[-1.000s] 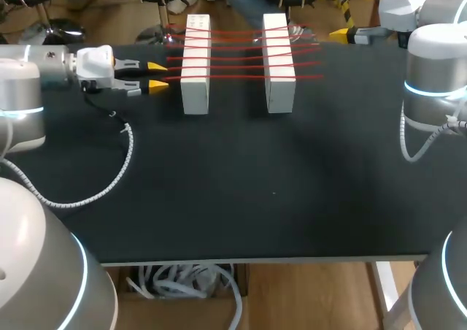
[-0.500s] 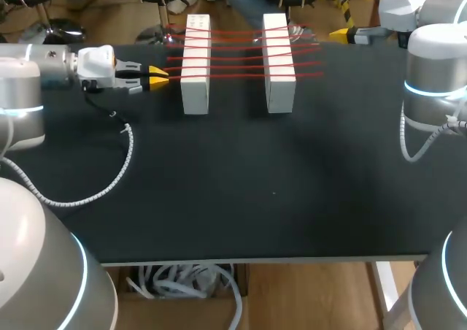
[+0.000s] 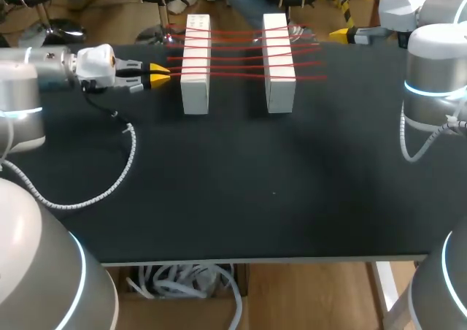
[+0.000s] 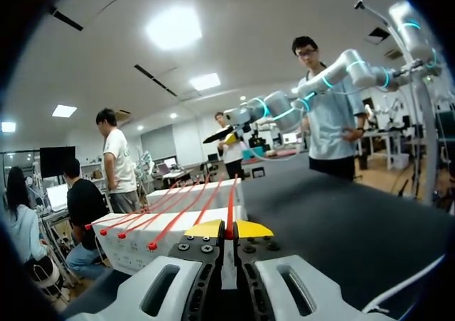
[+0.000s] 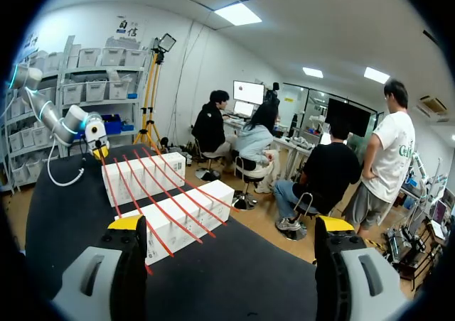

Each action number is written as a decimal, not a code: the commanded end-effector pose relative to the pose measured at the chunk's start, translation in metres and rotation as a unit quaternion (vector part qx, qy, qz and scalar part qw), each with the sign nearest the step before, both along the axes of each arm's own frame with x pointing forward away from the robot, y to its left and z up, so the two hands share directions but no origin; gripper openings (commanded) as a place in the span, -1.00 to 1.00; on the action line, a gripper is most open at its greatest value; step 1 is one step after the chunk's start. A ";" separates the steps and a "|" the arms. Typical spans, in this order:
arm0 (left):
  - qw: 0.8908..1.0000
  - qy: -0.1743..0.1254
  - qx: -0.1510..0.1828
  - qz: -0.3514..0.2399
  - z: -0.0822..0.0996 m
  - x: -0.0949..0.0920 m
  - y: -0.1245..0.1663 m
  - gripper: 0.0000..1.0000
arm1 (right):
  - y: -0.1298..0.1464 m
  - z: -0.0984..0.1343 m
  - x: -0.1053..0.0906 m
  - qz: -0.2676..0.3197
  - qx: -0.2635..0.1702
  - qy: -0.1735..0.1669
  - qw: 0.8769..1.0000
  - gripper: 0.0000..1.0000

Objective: Grab the tape and strap the tape.

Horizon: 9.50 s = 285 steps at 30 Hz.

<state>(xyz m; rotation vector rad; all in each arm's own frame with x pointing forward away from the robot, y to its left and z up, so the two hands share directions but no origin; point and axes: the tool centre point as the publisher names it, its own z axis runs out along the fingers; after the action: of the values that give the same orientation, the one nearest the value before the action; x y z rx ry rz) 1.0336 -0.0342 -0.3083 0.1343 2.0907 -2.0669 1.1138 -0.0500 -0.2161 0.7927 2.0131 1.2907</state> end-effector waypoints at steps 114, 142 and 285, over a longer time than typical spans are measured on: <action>0.964 0.032 -0.228 -0.132 0.183 -0.075 -0.084 -1.00 | -0.018 0.044 -0.017 -0.271 0.155 -0.053 0.949 1.00; 0.964 0.032 -0.228 -0.132 0.183 -0.075 -0.084 -1.00 | -0.065 0.055 -0.179 -0.355 0.467 -0.140 0.798 1.00; 0.964 0.032 -0.228 -0.132 0.183 -0.075 -0.084 -1.00 | 0.057 0.004 -0.196 -0.379 0.861 0.121 0.318 1.00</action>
<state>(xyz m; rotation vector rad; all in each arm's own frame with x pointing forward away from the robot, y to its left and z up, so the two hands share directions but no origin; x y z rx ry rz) 0.9579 -0.1184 -0.1237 0.2879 1.6435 -2.6810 0.9195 0.0056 -0.2233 2.2866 -0.8130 2.2347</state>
